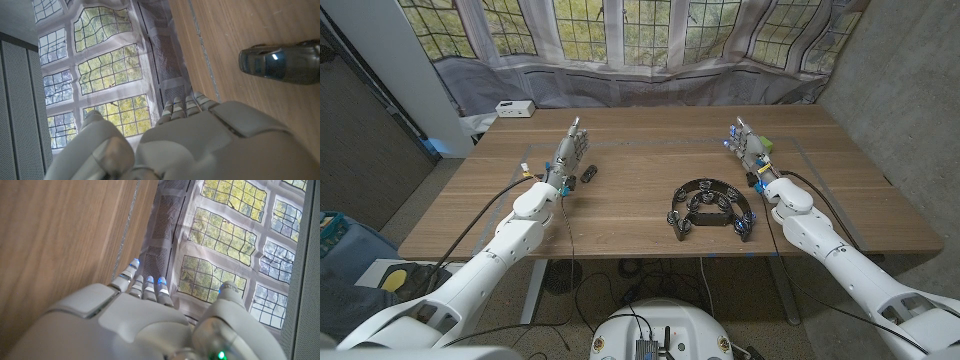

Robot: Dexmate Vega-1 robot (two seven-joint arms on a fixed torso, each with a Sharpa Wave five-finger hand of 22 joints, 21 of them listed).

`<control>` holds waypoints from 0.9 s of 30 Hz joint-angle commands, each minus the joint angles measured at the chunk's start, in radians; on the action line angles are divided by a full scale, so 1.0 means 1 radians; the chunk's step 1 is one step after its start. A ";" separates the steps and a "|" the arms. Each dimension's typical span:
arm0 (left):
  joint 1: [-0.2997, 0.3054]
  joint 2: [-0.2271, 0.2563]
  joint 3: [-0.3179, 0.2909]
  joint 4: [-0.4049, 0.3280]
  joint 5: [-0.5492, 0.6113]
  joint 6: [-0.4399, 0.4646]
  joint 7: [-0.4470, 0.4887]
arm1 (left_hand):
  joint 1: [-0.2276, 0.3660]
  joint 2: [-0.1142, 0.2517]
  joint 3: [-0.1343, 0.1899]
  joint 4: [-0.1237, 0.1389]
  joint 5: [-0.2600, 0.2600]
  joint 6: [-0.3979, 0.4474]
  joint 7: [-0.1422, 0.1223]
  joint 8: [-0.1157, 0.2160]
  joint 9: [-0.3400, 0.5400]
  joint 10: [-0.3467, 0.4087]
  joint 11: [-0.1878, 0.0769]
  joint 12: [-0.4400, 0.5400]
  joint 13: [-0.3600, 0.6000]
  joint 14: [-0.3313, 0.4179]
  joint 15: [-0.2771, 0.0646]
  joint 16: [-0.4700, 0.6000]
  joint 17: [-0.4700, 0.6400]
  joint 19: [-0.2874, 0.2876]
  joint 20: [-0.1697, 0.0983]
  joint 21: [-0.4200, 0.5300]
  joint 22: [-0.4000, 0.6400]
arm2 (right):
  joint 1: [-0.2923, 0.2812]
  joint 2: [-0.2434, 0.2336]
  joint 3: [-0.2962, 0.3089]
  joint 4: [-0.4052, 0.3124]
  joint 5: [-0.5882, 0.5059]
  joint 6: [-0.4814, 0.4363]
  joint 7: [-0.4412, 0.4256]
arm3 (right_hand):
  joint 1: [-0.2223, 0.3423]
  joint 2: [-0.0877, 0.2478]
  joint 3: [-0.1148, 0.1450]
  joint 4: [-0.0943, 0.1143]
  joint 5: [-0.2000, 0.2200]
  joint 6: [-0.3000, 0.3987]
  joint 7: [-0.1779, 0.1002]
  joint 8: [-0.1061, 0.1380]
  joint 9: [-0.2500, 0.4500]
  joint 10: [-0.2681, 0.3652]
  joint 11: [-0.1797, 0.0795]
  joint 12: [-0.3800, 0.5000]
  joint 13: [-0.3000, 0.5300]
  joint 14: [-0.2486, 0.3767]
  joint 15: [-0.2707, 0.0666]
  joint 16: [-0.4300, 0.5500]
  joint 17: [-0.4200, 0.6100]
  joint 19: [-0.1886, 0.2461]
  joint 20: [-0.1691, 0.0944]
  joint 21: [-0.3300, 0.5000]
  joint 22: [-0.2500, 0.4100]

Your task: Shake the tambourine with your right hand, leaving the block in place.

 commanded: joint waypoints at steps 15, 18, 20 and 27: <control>0.048 0.018 -0.024 -0.068 0.008 -0.020 0.048 | 0.014 0.005 0.008 -0.005 0.001 0.030 0.014 0.011 0.003 0.031 0.009 0.017 0.001 0.023 0.008 0.011 0.001 0.001 0.009 0.010 0.003 | -0.008 -0.007 0.010 0.012 -0.010 0.106 0.064 | 0.008 0.002 0.005 -0.003 0.006 0.031 0.004 0.011 0.002 0.015 0.004 0.006 0.005 0.028 0.006 0.013 0.003 0.040 0.000 0.010 0.003; 0.055 0.026 -0.027 -0.082 0.011 -0.013 0.055 | 0.016 0.008 0.009 -0.006 0.001 0.038 0.013 0.013 0.003 0.040 0.007 0.020 0.001 0.030 0.006 0.012 0.001 0.004 0.011 0.010 0.003 | -0.017 -0.011 0.012 0.001 -0.014 0.114 0.058 | 0.006 0.003 0.004 -0.003 0.006 0.039 0.003 0.011 0.002 0.031 0.005 0.010 0.005 0.053 0.003 0.020 0.003 0.062 -0.001 0.015 0.003; 0.057 0.031 -0.026 -0.088 0.014 -0.010 0.054 | 0.017 0.009 0.009 -0.007 0.000 0.042 0.012 0.014 0.003 0.043 0.011 0.020 0.001 0.034 0.008 0.013 0.001 0.004 0.014 0.011 0.003 | -0.023 -0.012 0.015 -0.004 -0.015 0.120 0.053 | 0.006 0.003 0.004 -0.003 0.006 0.040 0.005 0.011 0.003 0.035 0.008 0.011 0.006 0.058 0.003 0.022 0.003 0.069 -0.001 0.017 0.003; 0.051 0.030 -0.024 -0.086 0.030 -0.020 0.059 | 0.023 0.015 0.012 -0.010 -0.001 0.058 0.014 0.016 0.003 0.061 0.013 0.025 0.002 0.049 0.005 0.016 0.001 0.013 0.017 0.013 0.003 | -0.045 -0.022 0.026 -0.026 -0.005 0.141 0.063 | 0.008 0.002 0.005 -0.005 0.006 0.044 0.007 0.011 0.003 0.045 0.008 0.013 0.006 0.060 0.003 0.021 0.002 0.071 0.000 0.015 0.003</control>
